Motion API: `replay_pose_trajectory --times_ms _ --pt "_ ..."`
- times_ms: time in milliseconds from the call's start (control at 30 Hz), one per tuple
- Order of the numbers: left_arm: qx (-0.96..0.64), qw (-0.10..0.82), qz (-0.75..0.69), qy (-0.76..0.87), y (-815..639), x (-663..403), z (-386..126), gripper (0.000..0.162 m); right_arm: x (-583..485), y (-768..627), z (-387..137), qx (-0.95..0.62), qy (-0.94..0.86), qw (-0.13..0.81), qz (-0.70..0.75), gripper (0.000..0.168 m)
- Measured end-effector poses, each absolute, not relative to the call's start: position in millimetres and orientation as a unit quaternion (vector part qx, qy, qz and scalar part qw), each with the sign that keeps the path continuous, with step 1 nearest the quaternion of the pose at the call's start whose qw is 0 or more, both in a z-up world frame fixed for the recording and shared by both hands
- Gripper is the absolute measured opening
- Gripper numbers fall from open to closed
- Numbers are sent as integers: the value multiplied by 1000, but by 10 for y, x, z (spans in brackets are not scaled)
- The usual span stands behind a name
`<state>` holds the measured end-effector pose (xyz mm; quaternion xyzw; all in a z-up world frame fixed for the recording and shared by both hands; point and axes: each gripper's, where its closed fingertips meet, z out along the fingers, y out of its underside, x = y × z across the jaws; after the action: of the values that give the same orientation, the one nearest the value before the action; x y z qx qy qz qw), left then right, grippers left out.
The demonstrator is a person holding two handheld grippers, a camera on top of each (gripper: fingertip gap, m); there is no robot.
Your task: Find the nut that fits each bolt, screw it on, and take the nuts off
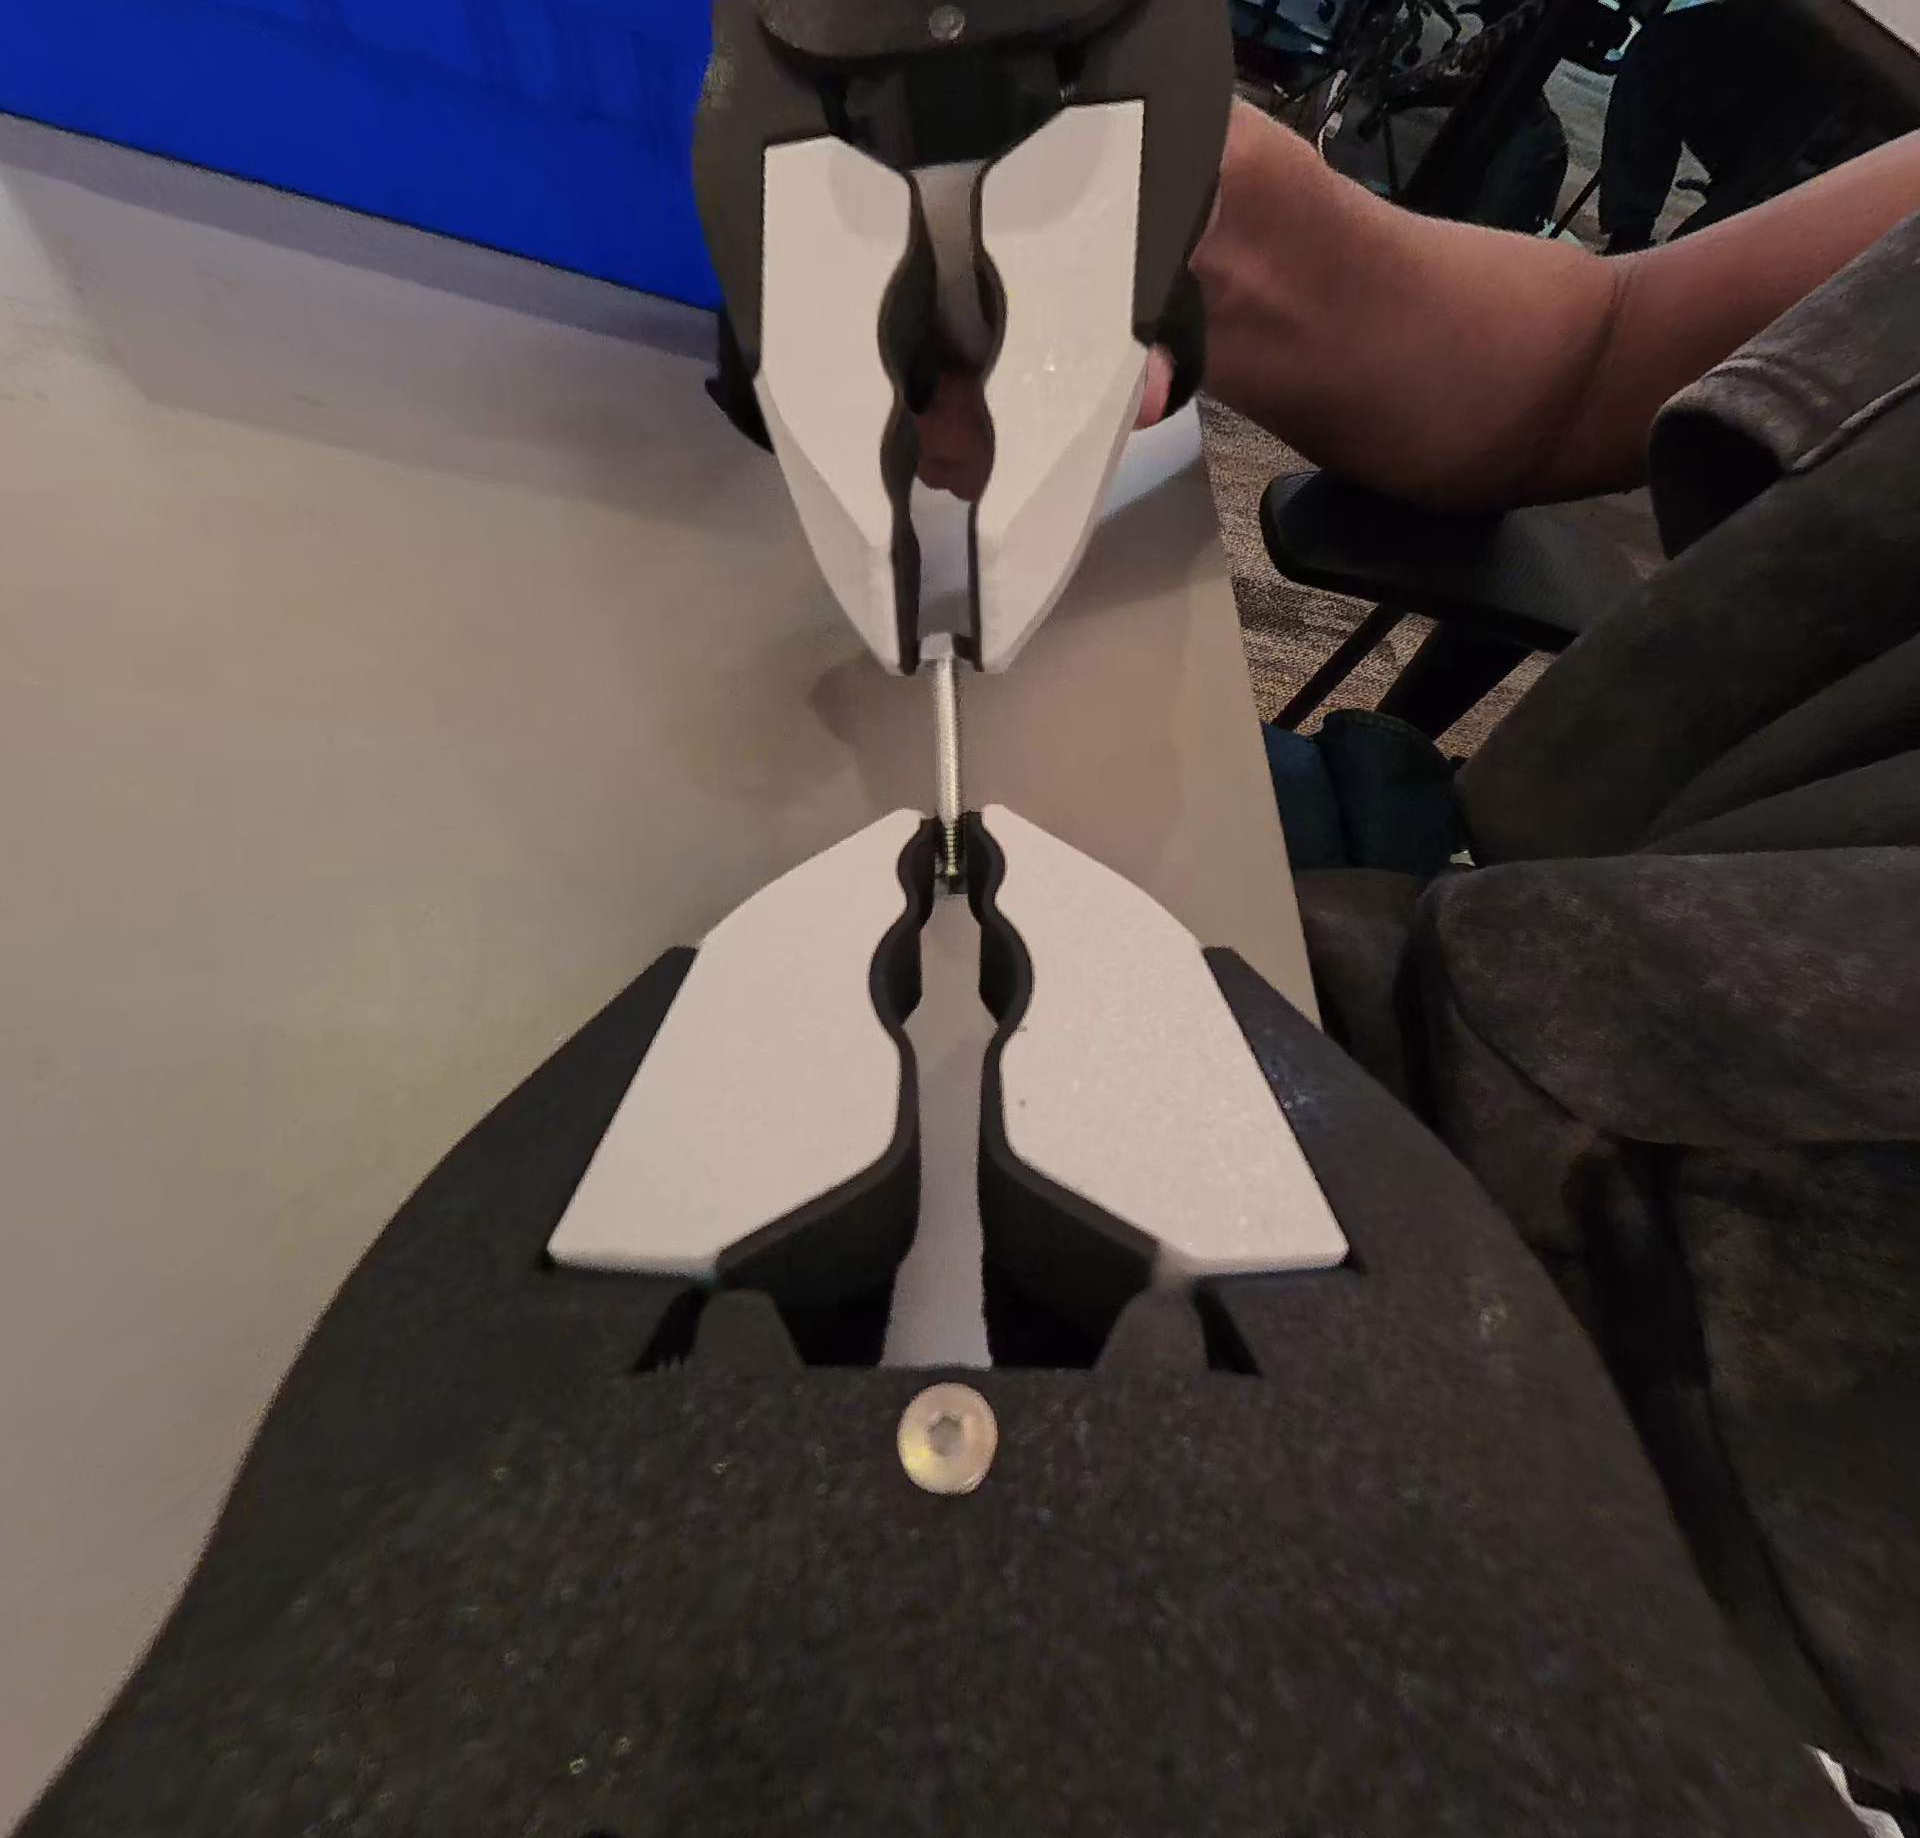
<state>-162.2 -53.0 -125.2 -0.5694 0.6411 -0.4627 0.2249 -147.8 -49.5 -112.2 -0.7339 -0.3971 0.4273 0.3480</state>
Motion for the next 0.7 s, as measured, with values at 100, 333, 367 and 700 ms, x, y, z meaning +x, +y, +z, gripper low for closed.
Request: replay_pose_trajectory --times_ms 100,333,367,700 --pt "-569 216 -467 641 -536 -1629 -1268 5 -1483 -517 -1151 -731 -423 356 400 11" --pt "-559 150 -530 620 -649 -1714 -1188 5 -1552 -610 -1099 -615 -611 476 146 10" --pt "-557 139 -540 616 -664 -1726 -1177 5 -1560 -619 -1092 -587 -639 489 93 10" --pt "-546 51 -591 591 -770 -1763 -1220 5 -1591 -704 -1118 -240 -804 478 -258 10"
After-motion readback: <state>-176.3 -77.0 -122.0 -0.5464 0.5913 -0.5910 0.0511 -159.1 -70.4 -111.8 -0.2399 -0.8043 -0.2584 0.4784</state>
